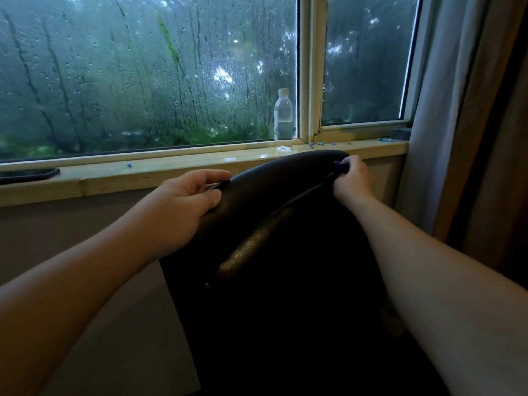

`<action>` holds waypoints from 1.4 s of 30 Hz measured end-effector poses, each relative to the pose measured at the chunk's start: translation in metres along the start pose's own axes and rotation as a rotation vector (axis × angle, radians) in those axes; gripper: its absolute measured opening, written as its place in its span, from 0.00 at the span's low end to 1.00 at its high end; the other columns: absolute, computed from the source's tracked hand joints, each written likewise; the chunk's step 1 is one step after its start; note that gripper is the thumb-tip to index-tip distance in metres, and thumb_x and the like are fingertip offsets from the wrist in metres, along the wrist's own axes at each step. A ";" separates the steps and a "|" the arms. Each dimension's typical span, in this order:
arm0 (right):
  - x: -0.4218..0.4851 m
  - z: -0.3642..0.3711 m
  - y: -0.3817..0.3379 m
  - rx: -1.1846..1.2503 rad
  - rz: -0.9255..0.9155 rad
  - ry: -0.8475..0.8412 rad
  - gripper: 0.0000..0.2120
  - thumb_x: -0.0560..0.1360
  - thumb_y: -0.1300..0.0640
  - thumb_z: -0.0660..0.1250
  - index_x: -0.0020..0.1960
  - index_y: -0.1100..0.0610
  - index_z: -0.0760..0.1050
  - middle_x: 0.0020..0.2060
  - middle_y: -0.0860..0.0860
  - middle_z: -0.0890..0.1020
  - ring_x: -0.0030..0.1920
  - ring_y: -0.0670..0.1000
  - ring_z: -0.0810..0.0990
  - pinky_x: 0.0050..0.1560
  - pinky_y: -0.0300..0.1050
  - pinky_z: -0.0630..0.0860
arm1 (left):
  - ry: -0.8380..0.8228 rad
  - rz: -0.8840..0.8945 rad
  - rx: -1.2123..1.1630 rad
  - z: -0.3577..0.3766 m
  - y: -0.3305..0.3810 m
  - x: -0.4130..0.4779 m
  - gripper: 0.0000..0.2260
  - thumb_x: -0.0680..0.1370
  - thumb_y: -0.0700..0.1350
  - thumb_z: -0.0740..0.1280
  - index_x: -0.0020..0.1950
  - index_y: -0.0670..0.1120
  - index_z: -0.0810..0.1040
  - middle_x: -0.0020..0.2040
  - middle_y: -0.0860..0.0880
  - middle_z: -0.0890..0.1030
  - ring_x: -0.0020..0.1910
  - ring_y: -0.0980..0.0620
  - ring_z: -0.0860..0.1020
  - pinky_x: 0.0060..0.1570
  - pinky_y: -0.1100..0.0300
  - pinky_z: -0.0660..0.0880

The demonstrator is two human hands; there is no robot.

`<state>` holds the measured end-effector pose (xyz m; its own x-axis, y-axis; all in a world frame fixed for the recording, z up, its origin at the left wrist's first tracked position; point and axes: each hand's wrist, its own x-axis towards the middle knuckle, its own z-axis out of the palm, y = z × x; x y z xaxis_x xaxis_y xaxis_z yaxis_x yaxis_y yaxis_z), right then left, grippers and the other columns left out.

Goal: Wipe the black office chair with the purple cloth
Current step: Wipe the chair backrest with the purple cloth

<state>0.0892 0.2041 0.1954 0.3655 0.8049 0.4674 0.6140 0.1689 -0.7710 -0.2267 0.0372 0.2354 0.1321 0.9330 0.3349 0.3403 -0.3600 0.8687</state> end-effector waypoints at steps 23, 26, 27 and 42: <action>-0.170 0.025 -0.094 0.228 -0.197 0.152 0.09 0.76 0.67 0.65 0.51 0.55 0.78 0.52 0.51 0.79 0.55 0.53 0.77 0.62 0.54 0.74 | 0.052 0.010 0.068 0.005 0.007 -0.001 0.11 0.82 0.42 0.64 0.52 0.60 0.79 0.48 0.56 0.83 0.36 0.59 0.80 0.35 0.66 0.74; -0.240 0.024 -0.118 0.248 -0.319 0.124 0.09 0.74 0.67 0.66 0.51 0.57 0.77 0.48 0.50 0.77 0.52 0.54 0.77 0.57 0.52 0.74 | 0.099 0.027 0.185 0.009 0.014 -0.009 0.10 0.82 0.43 0.63 0.57 0.59 0.77 0.47 0.57 0.81 0.39 0.58 0.78 0.35 0.65 0.71; -0.259 0.021 -0.123 0.255 -0.344 0.099 0.09 0.74 0.67 0.66 0.52 0.56 0.77 0.48 0.50 0.77 0.52 0.53 0.77 0.56 0.50 0.74 | 0.109 0.032 0.219 0.009 0.015 -0.013 0.10 0.82 0.44 0.63 0.58 0.58 0.78 0.47 0.56 0.81 0.41 0.56 0.78 0.37 0.64 0.72; -0.410 -0.021 -0.112 0.154 -0.463 0.045 0.16 0.72 0.69 0.71 0.58 0.58 0.78 0.63 0.53 0.78 0.65 0.52 0.74 0.71 0.35 0.62 | 0.204 0.001 0.334 0.011 0.043 -0.083 0.11 0.82 0.45 0.60 0.54 0.58 0.80 0.31 0.51 0.76 0.19 0.59 0.69 0.19 0.66 0.67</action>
<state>-0.1150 -0.1573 0.0995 0.1104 0.6010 0.7916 0.6095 0.5882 -0.5315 -0.2122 -0.0556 0.2412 -0.0440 0.9015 0.4305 0.6293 -0.3097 0.7128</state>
